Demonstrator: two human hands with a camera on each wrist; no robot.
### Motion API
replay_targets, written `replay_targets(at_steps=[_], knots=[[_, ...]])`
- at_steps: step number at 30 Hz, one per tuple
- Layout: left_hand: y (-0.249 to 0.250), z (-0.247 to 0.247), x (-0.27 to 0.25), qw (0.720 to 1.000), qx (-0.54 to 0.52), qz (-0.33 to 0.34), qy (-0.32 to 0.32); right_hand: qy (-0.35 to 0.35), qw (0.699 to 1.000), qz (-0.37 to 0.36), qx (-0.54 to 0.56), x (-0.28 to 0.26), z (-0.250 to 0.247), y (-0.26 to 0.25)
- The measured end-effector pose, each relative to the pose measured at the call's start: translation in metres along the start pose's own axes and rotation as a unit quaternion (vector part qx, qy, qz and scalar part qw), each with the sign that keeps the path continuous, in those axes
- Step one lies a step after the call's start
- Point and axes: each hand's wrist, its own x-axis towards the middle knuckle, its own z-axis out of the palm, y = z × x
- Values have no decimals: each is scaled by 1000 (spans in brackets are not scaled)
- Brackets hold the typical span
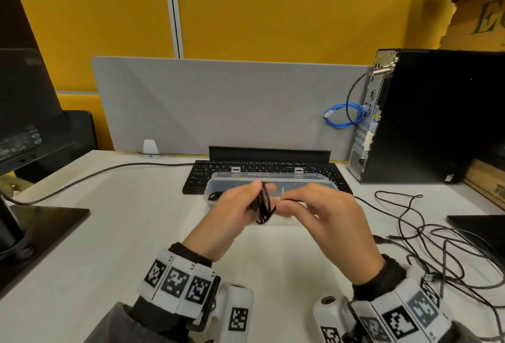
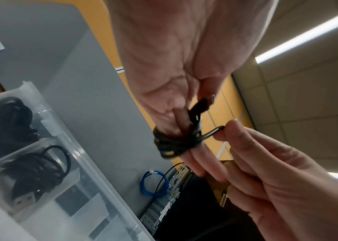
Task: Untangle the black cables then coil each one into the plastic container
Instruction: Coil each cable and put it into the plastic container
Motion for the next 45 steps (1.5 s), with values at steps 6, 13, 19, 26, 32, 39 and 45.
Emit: replay_targets(at_steps=[6, 13, 19, 26, 32, 39, 45], knots=[[4, 5, -10, 991, -24, -1, -135, -46, 979, 127, 151, 4, 1, 8], [11, -9, 2, 963, -243, 101, 54, -424, 891, 145, 71, -8, -3, 3], [-4, -7, 0, 993, 104, 20, -45, -151, 986, 53, 39, 19, -22, -18], [8, -10, -7, 997, -30, 73, -16, -163, 977, 130, 33, 30, -47, 18], [24, -50, -6, 869, -382, 208, 236, -226, 919, 305, -108, 2, -89, 91], [17, -42, 1, 895, -333, 165, 246, -220, 868, 339, -288, -12, -88, 102], [10, -9, -5, 983, -154, 88, 55, -236, 952, 186, -62, 11, -38, 14]])
